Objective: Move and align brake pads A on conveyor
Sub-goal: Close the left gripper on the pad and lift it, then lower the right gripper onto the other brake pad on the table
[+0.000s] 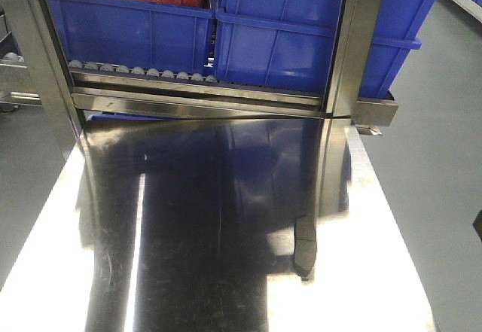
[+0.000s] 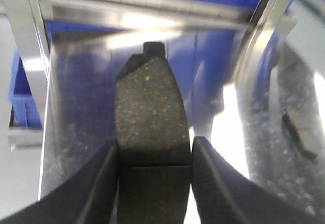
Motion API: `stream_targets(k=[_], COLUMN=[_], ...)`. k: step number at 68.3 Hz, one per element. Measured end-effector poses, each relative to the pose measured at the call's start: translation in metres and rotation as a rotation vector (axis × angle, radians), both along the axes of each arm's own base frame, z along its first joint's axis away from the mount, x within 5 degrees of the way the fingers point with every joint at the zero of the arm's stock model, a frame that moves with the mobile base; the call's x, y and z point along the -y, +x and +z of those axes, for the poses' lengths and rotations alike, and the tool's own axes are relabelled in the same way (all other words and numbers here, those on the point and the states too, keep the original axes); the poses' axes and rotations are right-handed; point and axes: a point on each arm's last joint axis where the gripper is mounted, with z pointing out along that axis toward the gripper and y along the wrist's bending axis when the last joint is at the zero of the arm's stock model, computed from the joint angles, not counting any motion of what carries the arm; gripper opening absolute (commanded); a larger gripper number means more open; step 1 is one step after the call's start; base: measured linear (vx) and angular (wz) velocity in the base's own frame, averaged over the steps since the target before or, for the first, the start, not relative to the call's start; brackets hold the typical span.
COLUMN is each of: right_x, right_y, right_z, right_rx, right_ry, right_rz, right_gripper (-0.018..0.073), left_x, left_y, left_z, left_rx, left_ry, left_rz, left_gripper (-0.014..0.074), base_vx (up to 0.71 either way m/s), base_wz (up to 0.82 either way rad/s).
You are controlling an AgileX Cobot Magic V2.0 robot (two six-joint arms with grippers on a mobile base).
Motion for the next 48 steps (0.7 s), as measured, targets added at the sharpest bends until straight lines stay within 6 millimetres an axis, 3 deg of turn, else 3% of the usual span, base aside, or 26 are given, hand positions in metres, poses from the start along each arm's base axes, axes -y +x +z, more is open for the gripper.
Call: stream_targets(k=[12,21,48], right_x=[0.000,0.000,0.000], right_y=[0.000,0.000,0.000], right_z=[0.000,0.000,0.000], right_rx=[0.000,0.000,0.000], right_ry=[0.000,0.000,0.000], right_rz=[0.000,0.000,0.000], right_gripper=[0.0471,0.0471,0.0471], left_x=[-0.014,-0.019,-0.020], left_y=[-0.030,-0.040,-0.043], left_z=[-0.017,-0.026,-0.026], left_rx=[0.089,0.124,0.142], left_ry=[-0.038,-0.054,-0.062], left_rz=[0.001,0.001,0.001], left_gripper=[-0.0008,-0.0007,-0.0006], base_vx=[0.00,0.00,0.00], base_wz=[0.00,0.00,0.00])
